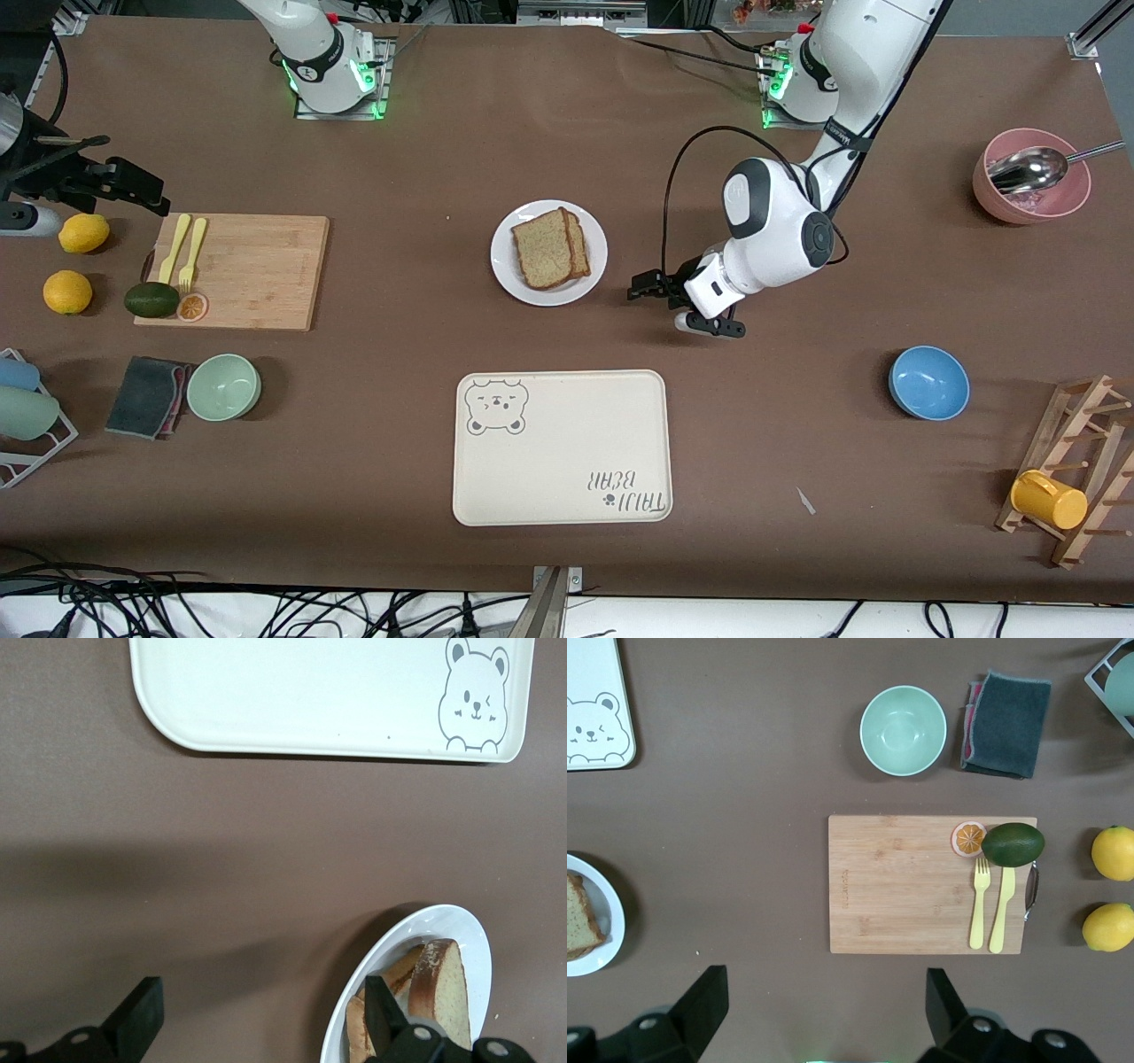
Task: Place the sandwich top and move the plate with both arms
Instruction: 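Lower the left gripper and close it on the plate rim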
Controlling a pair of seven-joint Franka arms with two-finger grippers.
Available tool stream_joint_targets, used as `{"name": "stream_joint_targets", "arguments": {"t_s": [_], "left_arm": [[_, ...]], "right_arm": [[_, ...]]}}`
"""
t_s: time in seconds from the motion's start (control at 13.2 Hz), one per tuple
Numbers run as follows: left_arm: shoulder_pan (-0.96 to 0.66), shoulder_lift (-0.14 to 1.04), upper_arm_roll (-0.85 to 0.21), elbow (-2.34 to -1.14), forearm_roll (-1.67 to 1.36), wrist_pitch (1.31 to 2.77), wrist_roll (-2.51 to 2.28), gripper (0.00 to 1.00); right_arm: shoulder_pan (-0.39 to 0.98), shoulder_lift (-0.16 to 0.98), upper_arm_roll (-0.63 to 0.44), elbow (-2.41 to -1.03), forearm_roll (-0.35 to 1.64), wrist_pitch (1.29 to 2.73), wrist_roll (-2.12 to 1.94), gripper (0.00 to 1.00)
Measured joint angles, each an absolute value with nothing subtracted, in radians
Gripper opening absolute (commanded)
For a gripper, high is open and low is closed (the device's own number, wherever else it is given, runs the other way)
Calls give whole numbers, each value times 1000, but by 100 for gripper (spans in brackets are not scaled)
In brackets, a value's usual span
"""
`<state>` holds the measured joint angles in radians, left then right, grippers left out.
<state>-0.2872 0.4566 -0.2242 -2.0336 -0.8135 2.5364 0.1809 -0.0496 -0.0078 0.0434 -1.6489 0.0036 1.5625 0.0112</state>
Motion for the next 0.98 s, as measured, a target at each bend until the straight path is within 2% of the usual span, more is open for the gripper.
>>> {"name": "stream_joint_targets", "arguments": {"t_s": [0.98], "left_arm": [[-291,436,-201,-1994,-804,2500,79,100]], "right_arm": [[-49,-4,46,-1651,3,1559,-10,99]]}}
